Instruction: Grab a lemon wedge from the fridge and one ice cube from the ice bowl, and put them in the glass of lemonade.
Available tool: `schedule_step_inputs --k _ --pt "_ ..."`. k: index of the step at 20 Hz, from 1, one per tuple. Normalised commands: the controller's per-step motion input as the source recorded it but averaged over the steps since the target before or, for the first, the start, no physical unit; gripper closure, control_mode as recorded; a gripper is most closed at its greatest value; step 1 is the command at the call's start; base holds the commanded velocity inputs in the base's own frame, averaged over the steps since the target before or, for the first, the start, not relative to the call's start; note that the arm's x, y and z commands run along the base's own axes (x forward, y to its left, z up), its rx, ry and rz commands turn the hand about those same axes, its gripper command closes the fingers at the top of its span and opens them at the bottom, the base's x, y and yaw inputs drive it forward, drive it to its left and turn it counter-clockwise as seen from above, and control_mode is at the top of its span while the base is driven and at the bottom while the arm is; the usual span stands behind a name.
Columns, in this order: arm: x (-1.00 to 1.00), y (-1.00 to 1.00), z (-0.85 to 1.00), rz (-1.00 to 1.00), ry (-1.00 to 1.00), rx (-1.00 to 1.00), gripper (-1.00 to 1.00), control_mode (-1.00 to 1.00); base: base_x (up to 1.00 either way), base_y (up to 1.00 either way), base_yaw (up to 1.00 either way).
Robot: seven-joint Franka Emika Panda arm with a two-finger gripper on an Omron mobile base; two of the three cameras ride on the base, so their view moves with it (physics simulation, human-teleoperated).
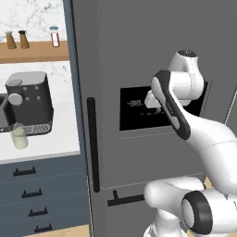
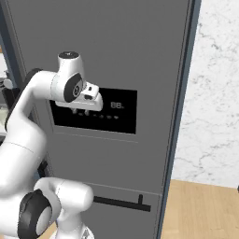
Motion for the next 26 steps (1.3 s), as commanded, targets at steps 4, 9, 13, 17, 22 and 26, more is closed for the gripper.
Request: schedule_step_inputs --k 4,9,13,17,22,26 --pt "-0.21 -0.04 -0.01 0.00 0.00 0.00 -1.00 -1.00 0.00 0.00 0.00" --pt "-0.66 -0.13 -0.02 0.00 0.00 0.00 -1.00 -1.00 0.00 0.00 0.00" --pt "-0.70 -0.06 -0.04 0.00 -0.02 0.00 -1.00 -1.00 0.00 0.00 0.00" --pt "-0.54 0.00 -0.25 0.00 -0.08 0.02 -1.00 -1.00 0.00 0.00 0.00" --pt "-0.30 0.25 -0.50 -0.05 -0.07 0.06 -1.00 -1.00 0.00 0.00 0.00" --pt "-0.01 0.13 -0.24 -0.03 -0.01 0.03 -1.00 -1.00 0.00 0.00 0.00"
